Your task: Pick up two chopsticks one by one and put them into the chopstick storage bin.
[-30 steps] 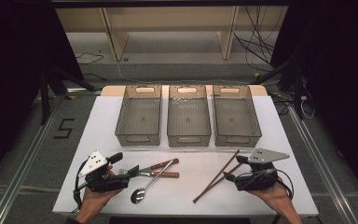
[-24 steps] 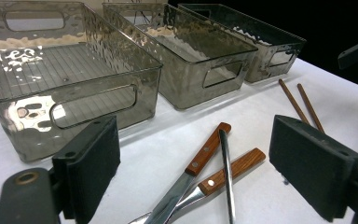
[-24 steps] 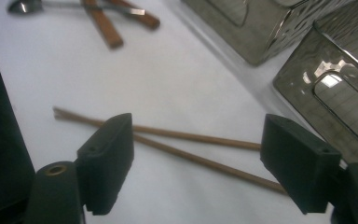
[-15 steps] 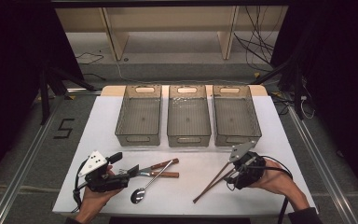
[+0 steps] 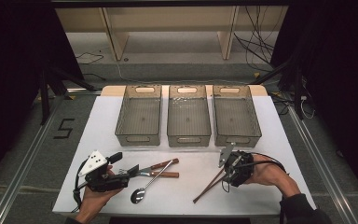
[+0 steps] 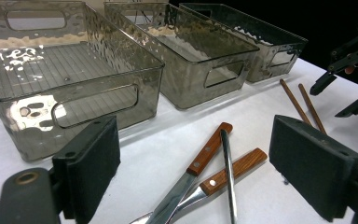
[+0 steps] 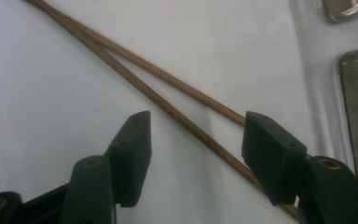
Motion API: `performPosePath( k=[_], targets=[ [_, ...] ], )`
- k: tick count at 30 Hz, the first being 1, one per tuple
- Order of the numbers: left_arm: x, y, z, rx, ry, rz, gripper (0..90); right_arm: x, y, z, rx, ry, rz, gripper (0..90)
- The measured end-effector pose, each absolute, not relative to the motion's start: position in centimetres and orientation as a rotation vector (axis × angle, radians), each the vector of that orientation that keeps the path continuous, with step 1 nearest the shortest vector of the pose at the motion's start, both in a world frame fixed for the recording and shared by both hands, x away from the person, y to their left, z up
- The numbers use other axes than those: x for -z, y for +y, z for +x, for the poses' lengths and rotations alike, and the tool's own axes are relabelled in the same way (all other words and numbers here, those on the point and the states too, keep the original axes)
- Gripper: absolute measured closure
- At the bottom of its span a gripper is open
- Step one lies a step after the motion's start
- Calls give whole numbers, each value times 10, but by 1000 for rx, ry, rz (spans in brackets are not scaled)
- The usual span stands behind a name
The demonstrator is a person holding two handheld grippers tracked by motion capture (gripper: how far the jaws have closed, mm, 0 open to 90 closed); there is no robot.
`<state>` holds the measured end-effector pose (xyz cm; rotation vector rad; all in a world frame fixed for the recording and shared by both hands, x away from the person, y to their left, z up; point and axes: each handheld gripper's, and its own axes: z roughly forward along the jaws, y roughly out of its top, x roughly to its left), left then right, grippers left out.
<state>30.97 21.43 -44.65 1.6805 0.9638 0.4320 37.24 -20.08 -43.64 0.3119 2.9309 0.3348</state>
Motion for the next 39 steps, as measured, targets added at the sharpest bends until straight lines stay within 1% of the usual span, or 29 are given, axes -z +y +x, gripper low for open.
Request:
performPosePath(
  k=[13,16,27,33,39],
  targets=[
    [447,214,310,-427,968,1676,158,447,-195,383,-212,2987,211,543],
    [447,215,310,-429,965,1684,158,448,-193,384,-185,2983,192,546],
    [447,215,311,-428,967,1679,158,453,-187,389,-112,3005,128,621],
    [447,215,311,-428,966,1678,159,453,-184,390,-80,3025,98,645],
    [447,215,311,-430,966,1679,159,454,-182,390,-69,3033,29,705]
  ],
)
